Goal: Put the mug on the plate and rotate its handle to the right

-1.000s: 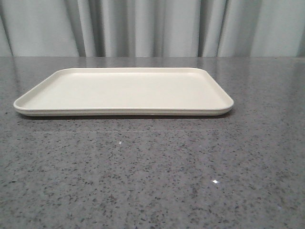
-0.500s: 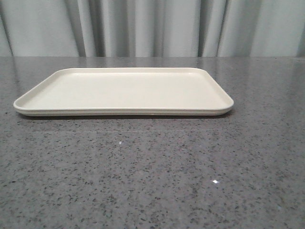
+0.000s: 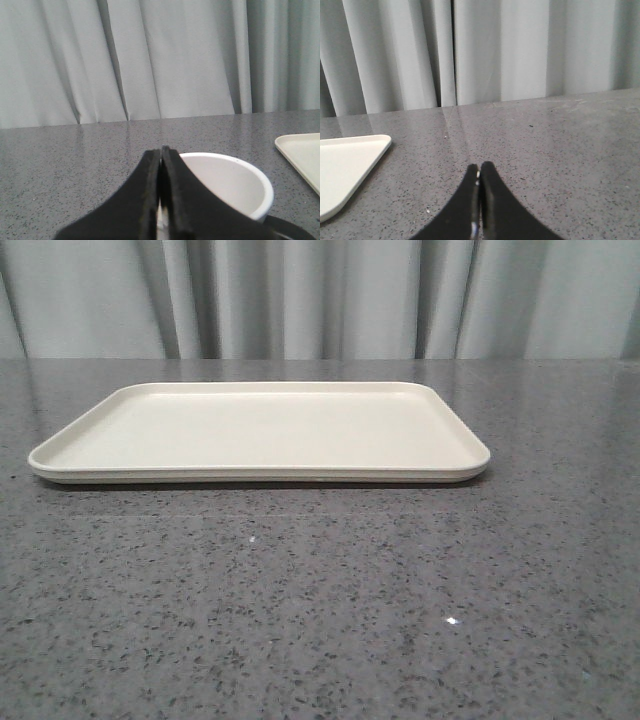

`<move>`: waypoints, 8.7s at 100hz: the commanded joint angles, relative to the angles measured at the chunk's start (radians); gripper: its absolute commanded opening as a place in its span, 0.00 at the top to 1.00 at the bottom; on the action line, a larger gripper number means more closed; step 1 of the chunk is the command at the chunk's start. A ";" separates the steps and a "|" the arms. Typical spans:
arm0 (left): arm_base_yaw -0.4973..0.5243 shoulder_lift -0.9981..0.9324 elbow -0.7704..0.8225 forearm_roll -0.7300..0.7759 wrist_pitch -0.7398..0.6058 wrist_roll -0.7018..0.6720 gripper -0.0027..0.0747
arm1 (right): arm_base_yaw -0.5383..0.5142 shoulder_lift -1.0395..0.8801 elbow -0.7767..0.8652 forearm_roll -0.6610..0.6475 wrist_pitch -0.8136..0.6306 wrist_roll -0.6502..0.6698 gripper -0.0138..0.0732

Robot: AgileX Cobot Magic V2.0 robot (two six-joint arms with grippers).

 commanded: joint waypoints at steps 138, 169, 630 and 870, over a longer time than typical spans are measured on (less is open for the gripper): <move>-0.007 -0.029 0.010 -0.003 -0.113 -0.007 0.99 | 0.003 -0.020 0.000 0.001 -0.040 -0.003 0.91; -0.007 -0.029 0.010 -0.013 -0.113 -0.007 0.99 | 0.003 -0.020 0.000 0.001 -0.040 -0.003 0.91; -0.007 0.906 -1.348 0.103 1.079 -0.187 0.56 | 0.003 0.586 -0.933 -0.143 0.219 -0.097 0.25; -0.007 1.052 -1.068 0.257 1.265 -0.162 0.56 | 0.003 0.586 -0.887 -0.145 0.248 -0.097 0.25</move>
